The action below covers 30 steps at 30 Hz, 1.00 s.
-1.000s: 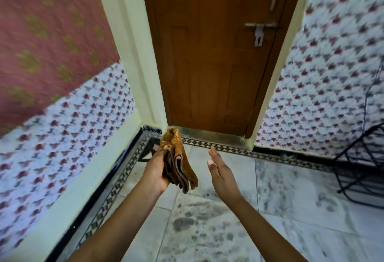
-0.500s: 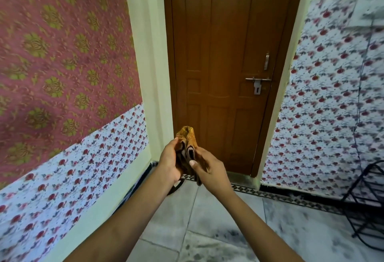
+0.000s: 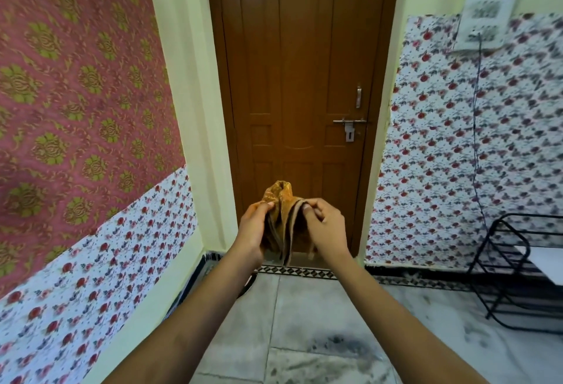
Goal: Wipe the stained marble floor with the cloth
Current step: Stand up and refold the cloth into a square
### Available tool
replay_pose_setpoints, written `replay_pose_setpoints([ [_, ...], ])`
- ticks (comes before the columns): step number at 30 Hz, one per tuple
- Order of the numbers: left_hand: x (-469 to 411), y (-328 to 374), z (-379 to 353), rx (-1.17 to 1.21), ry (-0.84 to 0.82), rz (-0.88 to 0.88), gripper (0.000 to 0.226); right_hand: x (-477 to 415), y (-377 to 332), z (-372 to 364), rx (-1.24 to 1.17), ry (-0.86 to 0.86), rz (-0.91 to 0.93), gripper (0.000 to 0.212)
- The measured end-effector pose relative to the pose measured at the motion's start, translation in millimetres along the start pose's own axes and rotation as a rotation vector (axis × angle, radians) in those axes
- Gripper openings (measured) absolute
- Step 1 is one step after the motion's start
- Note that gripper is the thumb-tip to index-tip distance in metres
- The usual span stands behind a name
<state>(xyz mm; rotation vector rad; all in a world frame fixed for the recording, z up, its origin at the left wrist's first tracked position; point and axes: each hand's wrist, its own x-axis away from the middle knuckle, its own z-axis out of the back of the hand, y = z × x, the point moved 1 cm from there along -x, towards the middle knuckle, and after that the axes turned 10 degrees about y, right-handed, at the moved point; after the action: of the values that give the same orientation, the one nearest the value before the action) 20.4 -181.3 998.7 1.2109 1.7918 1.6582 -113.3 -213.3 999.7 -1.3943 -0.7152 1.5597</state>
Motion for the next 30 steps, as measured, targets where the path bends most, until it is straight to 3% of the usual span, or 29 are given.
replay_pose_setpoints([
  [7, 3.2, 6.1, -32.3, -0.192, -0.056, -0.155, 0.032, -28.8, 4.2, 31.8, 0.054, 0.048, 0.027, 0.015],
  [12, 3.0, 3.2, -47.5, -0.388, -0.196, -0.192, 0.041, -48.0, 15.1, 61.1, 0.047, 0.046, 0.004, 0.007],
  [16, 4.5, 9.0, -56.4, -0.63, -0.23, -0.165, 0.022, -58.8, 22.2, 76.2, 0.097, 0.01, 0.039, 0.004],
  [19, 3.3, 11.6, -65.2, -0.713, -0.208, -0.19, 0.022, -64.4, 23.8, 84.2, 0.086, -0.024, 0.066, 0.006],
  [23, 13.9, 16.2, -78.2, -0.569, -0.321, -0.245, 0.036, -73.2, 22.5, 89.3, 0.121, -0.086, 0.137, 0.006],
  [25, 20.5, 13.9, -86.9, -0.622, -0.412, -0.324, 0.042, -74.6, 25.1, 87.8, 0.175, -0.115, 0.171, 0.007],
  [30, 20.0, -8.9, -102.5, -0.739, -0.37, -0.422, 0.06, -77.7, 32.3, 87.1, 0.189, -0.056, 0.144, 0.009],
])
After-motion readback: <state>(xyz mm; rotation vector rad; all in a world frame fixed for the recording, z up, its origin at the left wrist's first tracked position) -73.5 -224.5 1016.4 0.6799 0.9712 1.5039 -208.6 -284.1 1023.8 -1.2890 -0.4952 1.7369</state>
